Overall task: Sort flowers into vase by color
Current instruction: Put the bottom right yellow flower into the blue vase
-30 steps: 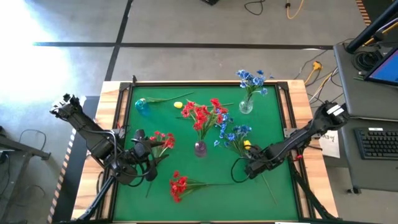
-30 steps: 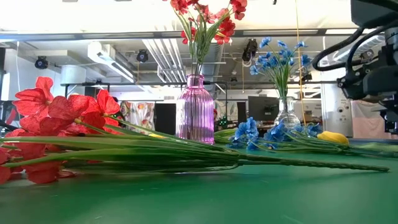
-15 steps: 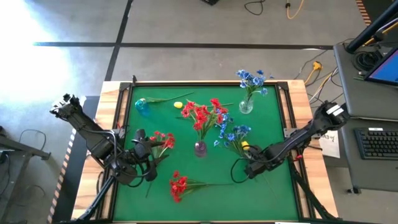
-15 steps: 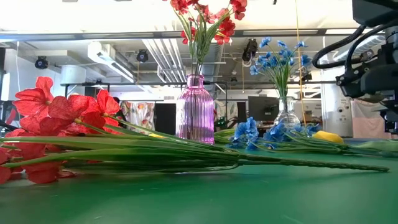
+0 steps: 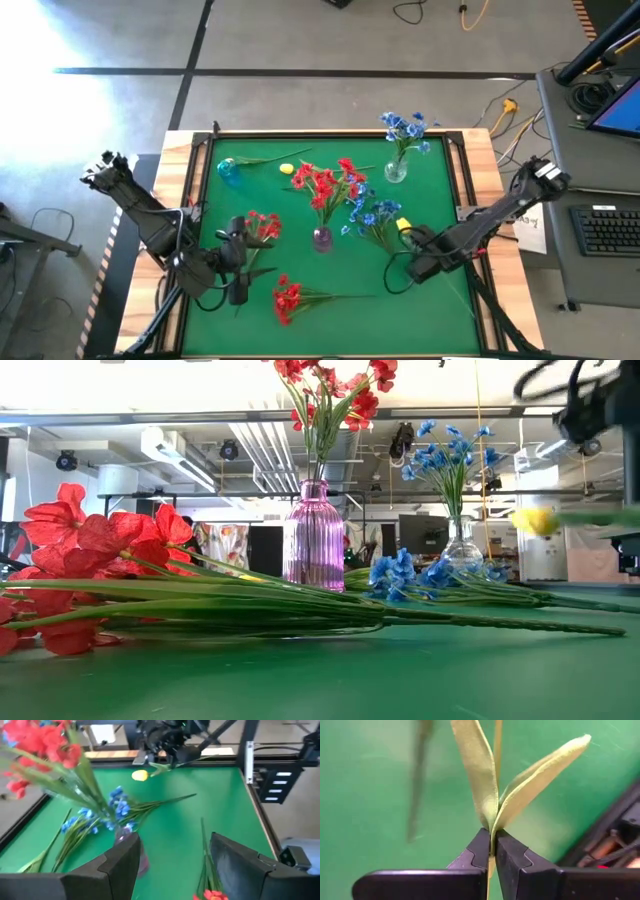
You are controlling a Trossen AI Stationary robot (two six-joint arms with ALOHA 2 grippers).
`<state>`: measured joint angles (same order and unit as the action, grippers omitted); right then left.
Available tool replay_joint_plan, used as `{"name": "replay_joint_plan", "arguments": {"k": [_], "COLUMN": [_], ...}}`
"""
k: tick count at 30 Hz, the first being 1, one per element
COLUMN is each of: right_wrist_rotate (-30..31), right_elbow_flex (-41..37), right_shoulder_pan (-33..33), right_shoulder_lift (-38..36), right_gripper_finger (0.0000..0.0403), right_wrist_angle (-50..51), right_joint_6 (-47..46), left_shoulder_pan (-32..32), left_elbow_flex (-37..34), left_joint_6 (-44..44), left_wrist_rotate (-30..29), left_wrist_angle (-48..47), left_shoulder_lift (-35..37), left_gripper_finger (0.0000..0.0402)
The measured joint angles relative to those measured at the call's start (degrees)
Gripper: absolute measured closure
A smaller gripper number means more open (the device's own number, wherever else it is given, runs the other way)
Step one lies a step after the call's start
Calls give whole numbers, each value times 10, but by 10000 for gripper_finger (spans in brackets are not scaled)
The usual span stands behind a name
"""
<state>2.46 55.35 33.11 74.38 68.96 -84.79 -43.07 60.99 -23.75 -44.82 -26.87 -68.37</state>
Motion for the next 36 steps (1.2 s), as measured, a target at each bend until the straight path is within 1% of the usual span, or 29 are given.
{"name": "replay_joint_plan", "arguments": {"k": [3,5,9,11,13,16,18,22,24,26,30,34,36], "right_wrist_rotate": [29,54,163,226,283,340,363,364,350,329,311,279,257], "right_elbow_flex": [28,45,57,53,45,37,33,32,33,36,58,100,125], "right_shoulder_pan": [28,59,121,144,157,155,144,111,93,74,42,16,7], "right_shoulder_lift": [-28,-47,-85,-94,-96,-85,-67,-22,-4,14,46,85,106], "right_gripper_finger": [390,390,390,390,390,390,390,390,390,390,390,390,390], "right_wrist_angle": [-12,-48,-184,-290,-373,-514,-600,-764,-832,-876,-920,-924,-922], "right_joint_6": [11,50,116,185,274,424,534,710,771,806,844,877,892], "left_shoulder_pan": [0,0,0,0,0,2,4,11,18,25,37,52,61], "left_elbow_flex": [0,0,0,0,0,0,0,1,1,1,1,1,1], "left_joint_6": [32,50,74,90,110,155,187,226,233,233,232,233,233], "left_wrist_rotate": [8,9,38,49,54,54,54,54,54,54,56,96,100], "left_wrist_angle": [29,48,85,110,137,192,233,298,321,333,350,382,406], "left_shoulder_lift": [-5,-10,-26,-38,-48,-66,-77,-93,-99,-104,-117,-131,-139], "left_gripper_finger": [177,177,177,177,177,177,177,177,177,177,177,177,177]}}
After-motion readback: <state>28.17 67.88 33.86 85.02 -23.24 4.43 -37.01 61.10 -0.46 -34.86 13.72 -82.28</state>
